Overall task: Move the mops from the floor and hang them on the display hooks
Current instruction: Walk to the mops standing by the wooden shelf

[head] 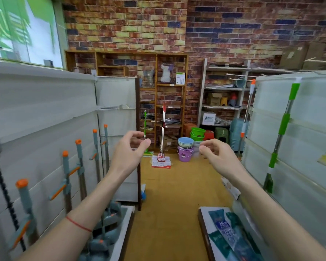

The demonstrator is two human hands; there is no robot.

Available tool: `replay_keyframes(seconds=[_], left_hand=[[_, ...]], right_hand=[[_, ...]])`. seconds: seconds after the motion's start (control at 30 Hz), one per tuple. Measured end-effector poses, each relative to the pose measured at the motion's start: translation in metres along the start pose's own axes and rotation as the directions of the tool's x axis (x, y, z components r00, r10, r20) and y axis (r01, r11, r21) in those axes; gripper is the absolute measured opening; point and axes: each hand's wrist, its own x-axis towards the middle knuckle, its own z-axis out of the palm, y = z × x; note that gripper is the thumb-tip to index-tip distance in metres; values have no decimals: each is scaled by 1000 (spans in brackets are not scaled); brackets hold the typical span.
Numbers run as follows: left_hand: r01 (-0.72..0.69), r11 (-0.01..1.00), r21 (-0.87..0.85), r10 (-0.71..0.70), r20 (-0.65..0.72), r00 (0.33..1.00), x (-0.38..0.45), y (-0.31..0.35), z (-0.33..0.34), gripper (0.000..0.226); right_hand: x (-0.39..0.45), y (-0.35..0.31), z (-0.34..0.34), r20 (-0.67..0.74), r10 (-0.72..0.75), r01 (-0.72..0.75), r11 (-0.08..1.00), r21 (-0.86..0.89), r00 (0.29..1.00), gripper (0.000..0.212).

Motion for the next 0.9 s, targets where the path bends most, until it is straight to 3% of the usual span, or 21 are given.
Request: replay_keyframes(seconds=[0.2,0.67,0.9], left_hand=[[-4,1000,-5,4,23,1000,84,-52,55,29],[-44,999,-26,43,-45,998,296,-156,209,22],[-54,996,-70,57,45,997,381,-182,300,25]], right_hand=[[96,52,32,-12,50,-51,999,-15,999,28],[358,174,62,2,-6,6,1000,11,1000,28],[432,233,43,-60,46,-46,999,-7,997,26]])
